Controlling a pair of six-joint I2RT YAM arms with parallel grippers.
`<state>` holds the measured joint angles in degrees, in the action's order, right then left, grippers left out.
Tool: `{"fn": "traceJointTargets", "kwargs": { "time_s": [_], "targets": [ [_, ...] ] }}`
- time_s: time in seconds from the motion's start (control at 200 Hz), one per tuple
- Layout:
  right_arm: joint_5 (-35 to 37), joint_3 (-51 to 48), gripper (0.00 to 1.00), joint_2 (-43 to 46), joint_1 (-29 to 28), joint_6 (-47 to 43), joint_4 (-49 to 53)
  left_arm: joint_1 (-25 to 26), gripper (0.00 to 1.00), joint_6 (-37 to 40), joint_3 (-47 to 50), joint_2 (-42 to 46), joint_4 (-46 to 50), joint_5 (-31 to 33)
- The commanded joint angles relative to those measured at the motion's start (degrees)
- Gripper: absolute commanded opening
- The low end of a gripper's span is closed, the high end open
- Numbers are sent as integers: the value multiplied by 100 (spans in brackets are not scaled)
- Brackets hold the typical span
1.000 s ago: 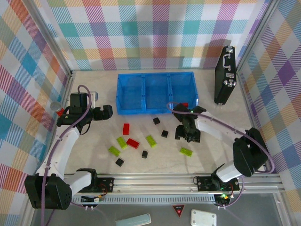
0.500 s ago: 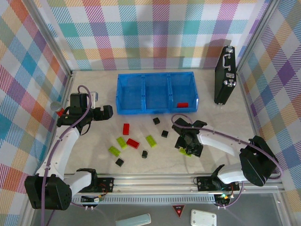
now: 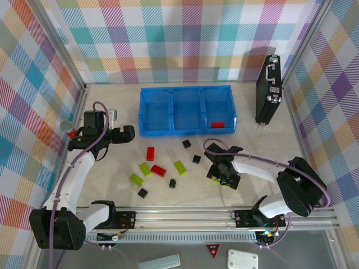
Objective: Sort the legos into containers by color
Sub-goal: Pick up the lego from the bottom-center of the table.
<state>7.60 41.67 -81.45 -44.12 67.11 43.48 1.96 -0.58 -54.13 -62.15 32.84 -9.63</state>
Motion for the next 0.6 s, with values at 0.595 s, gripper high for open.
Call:
{"fn": "traceJointTargets", "kwargs": {
  "time_s": [0.595],
  "targets": [
    [-52,-84,70,-108,-35,-32,-8,-45,100,0,69,-30,-76,-98]
  ]
}}
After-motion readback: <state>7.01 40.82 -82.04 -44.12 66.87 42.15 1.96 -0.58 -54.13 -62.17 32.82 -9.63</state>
